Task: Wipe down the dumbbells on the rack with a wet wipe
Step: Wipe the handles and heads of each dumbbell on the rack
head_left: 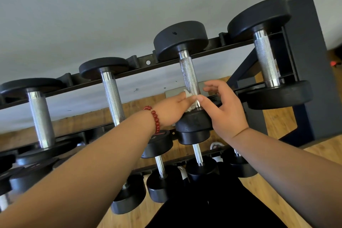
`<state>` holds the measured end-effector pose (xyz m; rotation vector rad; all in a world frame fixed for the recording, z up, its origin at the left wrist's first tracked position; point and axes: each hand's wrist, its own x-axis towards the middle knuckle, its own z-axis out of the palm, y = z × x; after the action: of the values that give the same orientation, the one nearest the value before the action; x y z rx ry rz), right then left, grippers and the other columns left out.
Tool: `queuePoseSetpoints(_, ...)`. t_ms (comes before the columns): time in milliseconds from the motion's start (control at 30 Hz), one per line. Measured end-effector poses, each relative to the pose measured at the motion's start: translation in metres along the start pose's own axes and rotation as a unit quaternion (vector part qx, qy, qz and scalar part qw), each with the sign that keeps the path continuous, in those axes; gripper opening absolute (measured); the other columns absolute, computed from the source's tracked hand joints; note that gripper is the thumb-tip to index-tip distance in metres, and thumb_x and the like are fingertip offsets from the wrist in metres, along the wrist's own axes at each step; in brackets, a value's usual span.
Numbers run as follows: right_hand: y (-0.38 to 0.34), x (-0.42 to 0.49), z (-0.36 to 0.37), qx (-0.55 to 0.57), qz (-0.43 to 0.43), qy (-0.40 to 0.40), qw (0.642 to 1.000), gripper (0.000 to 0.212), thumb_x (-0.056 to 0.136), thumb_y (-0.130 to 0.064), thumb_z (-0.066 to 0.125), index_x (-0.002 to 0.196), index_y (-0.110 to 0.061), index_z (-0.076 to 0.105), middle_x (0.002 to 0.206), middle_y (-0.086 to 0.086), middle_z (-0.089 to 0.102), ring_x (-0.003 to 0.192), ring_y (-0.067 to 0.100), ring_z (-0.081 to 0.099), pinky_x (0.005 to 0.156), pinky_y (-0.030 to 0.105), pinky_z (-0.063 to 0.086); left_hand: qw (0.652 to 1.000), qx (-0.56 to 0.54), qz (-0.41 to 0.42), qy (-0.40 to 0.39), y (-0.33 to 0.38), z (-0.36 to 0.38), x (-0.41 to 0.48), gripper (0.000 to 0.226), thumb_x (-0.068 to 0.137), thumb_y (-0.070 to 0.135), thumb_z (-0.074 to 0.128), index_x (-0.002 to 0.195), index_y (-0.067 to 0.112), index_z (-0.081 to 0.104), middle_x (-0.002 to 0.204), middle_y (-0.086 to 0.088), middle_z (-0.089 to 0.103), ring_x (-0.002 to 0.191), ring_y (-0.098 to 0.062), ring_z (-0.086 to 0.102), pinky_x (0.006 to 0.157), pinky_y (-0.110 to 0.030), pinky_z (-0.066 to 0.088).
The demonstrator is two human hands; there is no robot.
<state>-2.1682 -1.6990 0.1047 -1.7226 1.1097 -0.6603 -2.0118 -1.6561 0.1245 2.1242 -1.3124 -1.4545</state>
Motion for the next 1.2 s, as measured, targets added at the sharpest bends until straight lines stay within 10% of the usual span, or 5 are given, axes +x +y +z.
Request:
queuePoseSetpoints(500, 0.0, 0.0, 0.0, -0.007, -0.007, 0.001, 1.0, 0.054, 0.076, -0.064, 0.05, 0.117, -0.029, 0.053, 0.113, -0.01, 0.059, 0.113, 0.007, 0.053, 0.098, 0.03, 0.046, 0.998, -0.054, 0.017, -0.039, -0.01, -0.004, -0.009, 0.043, 0.098, 0.054, 0.038, 0.135, 0.034, 0.049, 0.124, 0.004, 0.063, 0.112, -0.014, 0.059, 0.105, -0.038, 0.043)
queuePoseSetpoints(733, 0.001, 0.0, 0.002, 0.004, 0.004, 0.006, 1.0, 0.052, 0.074, -0.065, 0.051, 0.115, -0.032, 0.052, 0.113, -0.01, 0.059, 0.113, 0.007, 0.053, 0.096, 0.029, 0.047, 0.997, -0.073, 0.028, 0.02, -0.003, 0.009, -0.017, 0.035, 0.104, 0.044, 0.033, 0.132, 0.033, 0.05, 0.113, 0.007, 0.061, 0.098, -0.008, 0.056, 0.075, -0.008, 0.037)
queuePoseSetpoints(1000, 0.001, 0.0, 0.001, 0.012, 0.01, -0.002, 1.0, 0.051, 0.075, -0.065, 0.05, 0.116, -0.033, 0.052, 0.115, -0.01, 0.059, 0.113, 0.007, 0.053, 0.093, 0.032, 0.049, 0.98, -0.137, 0.071, 0.128, -0.005, 0.027, -0.038, 0.026, 0.105, 0.035, 0.032, 0.104, 0.028, 0.057, 0.089, 0.007, 0.063, 0.079, -0.004, 0.058, 0.072, -0.019, 0.046)
queuePoseSetpoints(1200, -0.001, 0.0, -0.001, 0.049, 0.022, 0.003, 0.999, 0.037, 0.087, -0.042, 0.043, 0.116, -0.023, 0.055, 0.105, -0.015, 0.057, 0.1, -0.003, 0.054, 0.077, 0.004, 0.04, 0.936, -0.203, 0.115, 0.265, -0.011, 0.063, -0.05, 0.041, 0.104, 0.039, 0.032, 0.143, 0.03, 0.041, 0.132, 0.023, 0.047, 0.121, 0.016, 0.041, 0.102, -0.005, 0.031)
